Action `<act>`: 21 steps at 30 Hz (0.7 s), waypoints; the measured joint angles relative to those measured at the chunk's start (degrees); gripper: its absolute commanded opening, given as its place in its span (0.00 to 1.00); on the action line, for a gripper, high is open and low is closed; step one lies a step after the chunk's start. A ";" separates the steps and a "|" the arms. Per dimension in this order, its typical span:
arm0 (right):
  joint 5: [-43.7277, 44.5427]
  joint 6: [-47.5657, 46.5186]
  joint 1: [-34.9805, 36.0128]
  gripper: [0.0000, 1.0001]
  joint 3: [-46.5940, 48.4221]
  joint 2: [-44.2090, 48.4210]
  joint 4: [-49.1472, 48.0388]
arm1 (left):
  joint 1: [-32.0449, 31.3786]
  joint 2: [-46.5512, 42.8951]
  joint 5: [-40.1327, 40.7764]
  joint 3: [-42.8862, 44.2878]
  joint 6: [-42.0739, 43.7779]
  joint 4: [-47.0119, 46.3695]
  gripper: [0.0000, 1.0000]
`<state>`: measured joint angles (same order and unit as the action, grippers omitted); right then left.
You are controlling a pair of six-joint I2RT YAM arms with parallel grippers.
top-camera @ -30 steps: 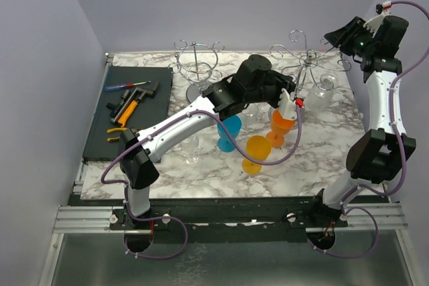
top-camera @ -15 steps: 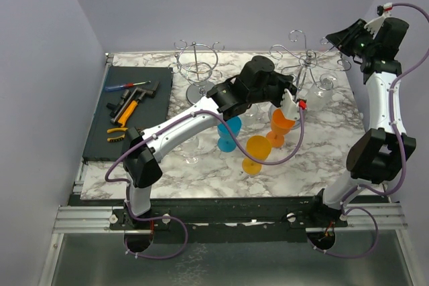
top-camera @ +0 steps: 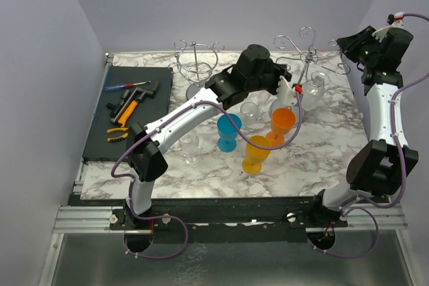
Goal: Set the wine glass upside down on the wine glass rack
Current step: Adjust the wine rack at the center of the board.
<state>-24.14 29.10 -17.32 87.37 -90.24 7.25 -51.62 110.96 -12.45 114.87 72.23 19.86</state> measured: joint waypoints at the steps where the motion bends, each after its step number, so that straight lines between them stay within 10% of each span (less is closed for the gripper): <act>1: 0.52 0.02 -0.13 0.03 -0.59 0.52 -0.13 | 0.59 0.46 0.00 0.57 -0.04 0.00 0.00; 21: 5.62 4.31 -0.33 0.02 -14.93 14.01 -3.72 | 5.46 6.64 2.78 8.04 -2.49 0.04 0.00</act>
<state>-18.52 33.41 -17.65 72.44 -76.23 3.53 -46.15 117.60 -9.67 122.91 69.73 19.90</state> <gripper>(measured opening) 0.201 0.135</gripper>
